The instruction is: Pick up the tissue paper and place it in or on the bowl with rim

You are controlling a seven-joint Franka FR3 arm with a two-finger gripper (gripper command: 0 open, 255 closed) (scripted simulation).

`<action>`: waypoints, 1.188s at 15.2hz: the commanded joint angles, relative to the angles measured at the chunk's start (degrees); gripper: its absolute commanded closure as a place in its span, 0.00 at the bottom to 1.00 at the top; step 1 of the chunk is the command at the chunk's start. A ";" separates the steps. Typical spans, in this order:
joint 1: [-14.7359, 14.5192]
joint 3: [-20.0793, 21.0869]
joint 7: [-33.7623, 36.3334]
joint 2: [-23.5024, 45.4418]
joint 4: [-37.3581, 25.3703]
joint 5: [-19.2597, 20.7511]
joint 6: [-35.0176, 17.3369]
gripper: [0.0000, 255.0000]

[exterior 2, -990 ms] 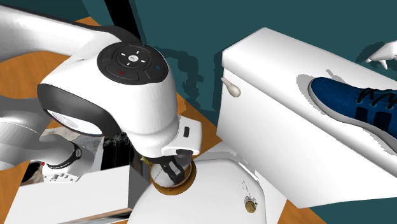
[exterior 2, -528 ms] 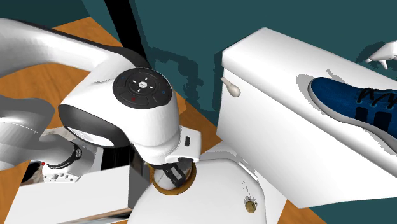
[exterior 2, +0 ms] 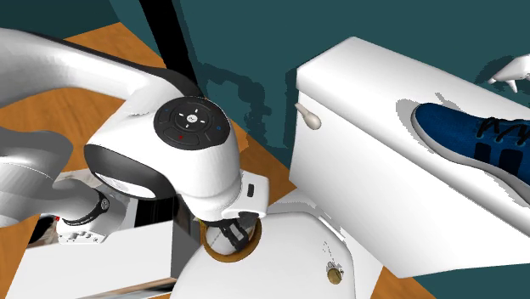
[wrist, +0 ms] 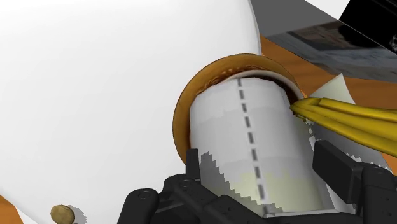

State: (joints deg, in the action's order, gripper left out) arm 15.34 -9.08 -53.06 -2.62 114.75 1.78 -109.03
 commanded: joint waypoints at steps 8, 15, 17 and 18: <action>-0.01 0.02 0.04 -0.09 -1.40 0.03 2.02 0.00; -0.09 0.10 0.03 -0.35 -6.49 0.02 7.37 0.00; -0.09 0.10 0.03 -0.35 -6.49 0.02 7.37 0.00; -0.09 0.10 0.03 -0.35 -6.49 0.02 7.37 0.00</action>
State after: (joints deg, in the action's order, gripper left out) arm 15.25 -8.98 -53.03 -2.96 108.27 1.80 -101.69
